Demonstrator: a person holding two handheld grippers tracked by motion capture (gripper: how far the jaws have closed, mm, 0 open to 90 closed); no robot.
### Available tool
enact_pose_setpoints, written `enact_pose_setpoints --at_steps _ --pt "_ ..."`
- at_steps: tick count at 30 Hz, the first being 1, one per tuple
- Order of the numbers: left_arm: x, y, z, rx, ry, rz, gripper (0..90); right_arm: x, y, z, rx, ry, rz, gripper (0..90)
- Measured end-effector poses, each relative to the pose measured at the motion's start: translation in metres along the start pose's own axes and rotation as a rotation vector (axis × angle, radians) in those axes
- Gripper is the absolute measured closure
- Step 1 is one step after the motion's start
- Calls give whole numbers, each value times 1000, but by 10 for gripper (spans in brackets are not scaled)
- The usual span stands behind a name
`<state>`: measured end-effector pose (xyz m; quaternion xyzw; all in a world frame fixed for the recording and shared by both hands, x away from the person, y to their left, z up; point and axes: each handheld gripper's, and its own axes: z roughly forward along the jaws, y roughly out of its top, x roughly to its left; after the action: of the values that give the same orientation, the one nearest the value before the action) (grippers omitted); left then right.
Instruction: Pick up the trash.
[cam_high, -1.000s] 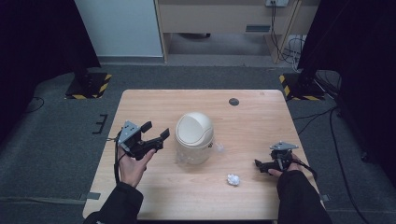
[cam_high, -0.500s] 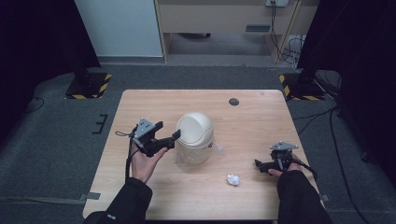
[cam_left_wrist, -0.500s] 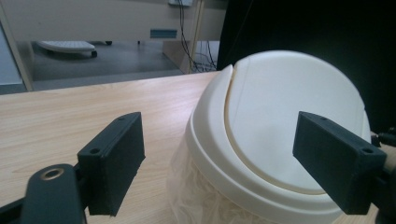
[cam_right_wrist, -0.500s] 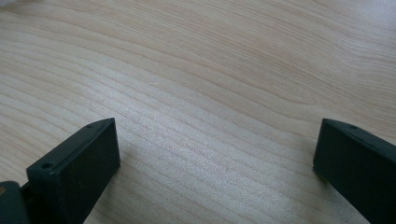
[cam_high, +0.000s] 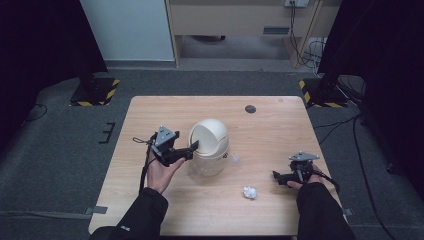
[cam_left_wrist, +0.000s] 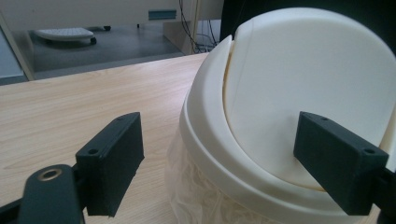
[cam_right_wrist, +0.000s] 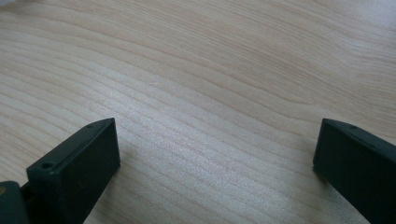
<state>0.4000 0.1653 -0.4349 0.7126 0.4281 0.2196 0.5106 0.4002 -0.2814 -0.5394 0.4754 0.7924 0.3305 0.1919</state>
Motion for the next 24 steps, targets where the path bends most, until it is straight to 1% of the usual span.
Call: enact_pose_setpoints --at_steps 1,2,3,6,7,8,10,16,19,23,24 --pt "0 1 2 8 4 9 151 0 0 0 0 0 0 7" --pt "0 1 2 8 4 9 151 0 0 0 0 0 0 7" --pt "0 3 5 21 6 18 149 0 0 0 0 1 0 7" --pt "-1 5 8 27 8 23 145 0 0 0 0 0 1 7" --pt "-1 7 11 42 14 38 145 0 0 0 0 0 0 7" --pt "-1 7 11 42 14 38 145 0 0 0 0 0 0 7" --pt "-2 10 15 57 15 49 142 0 0 0 0 0 0 7" --pt "-1 11 20 79 16 60 141 0 0 0 0 0 0 7" --pt "-1 9 24 101 15 65 141 0 0 0 0 0 1 7" --pt "-1 8 25 106 13 72 145 0 0 0 0 0 0 7" --pt "-1 8 24 100 9 76 153 0 0 0 0 1 1 7"
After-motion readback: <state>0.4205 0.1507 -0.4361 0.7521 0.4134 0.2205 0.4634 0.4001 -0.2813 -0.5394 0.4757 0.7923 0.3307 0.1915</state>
